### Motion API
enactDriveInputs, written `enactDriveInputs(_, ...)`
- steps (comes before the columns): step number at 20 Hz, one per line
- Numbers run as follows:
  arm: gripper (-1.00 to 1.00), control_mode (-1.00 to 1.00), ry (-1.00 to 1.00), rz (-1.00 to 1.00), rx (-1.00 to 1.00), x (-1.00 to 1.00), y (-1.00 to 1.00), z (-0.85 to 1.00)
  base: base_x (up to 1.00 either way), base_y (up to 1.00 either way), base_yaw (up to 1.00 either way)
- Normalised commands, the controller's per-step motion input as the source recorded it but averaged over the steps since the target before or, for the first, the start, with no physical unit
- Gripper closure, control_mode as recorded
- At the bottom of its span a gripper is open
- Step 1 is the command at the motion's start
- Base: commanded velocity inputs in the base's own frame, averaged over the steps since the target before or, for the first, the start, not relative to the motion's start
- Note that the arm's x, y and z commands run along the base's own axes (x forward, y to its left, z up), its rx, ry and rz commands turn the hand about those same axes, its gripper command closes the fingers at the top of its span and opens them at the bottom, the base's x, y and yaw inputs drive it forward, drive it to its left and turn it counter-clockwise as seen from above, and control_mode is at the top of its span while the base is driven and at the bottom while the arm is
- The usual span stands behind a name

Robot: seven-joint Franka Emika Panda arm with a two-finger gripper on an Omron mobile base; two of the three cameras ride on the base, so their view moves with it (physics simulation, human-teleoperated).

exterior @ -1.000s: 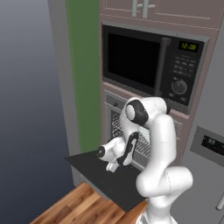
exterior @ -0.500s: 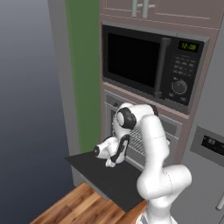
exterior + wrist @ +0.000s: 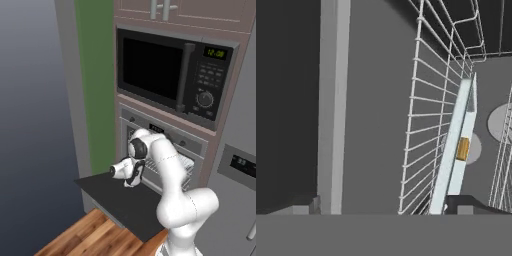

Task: Take the baked cake out of the oven and place it on the plate for cooling. Then close the oven door.

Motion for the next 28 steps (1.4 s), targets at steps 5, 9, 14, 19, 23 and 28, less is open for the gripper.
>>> enactDriveInputs(5,-1.0,-1.0,0.07,0.0,-0.08,0.7,-0.32,-0.57,0.0,0.0,0.0)
enactDriveInputs(9,-1.0,-1.0,0.05,0.0,-0.06,0.63,-0.35,-0.4,0.0,0.0,0.0)
enactDriveInputs(14,-1.0,-1.0,0.07,0.0,-0.03,0.63,-0.27,-0.4,0.0,0.0,0.0)
enactDriveInputs(19,-1.0,-1.0,0.08,0.0,-0.02,0.55,-0.19,-0.48,0.0,0.0,0.0)
enactDriveInputs(23,-1.0,-1.0,0.05,0.0,0.0,0.47,-0.2,-0.36,0.0,0.0,0.0)
enactDriveInputs(28,-1.0,-1.0,0.13,0.0,-0.03,0.35,-0.11,-0.62,0.0,0.0,0.0)
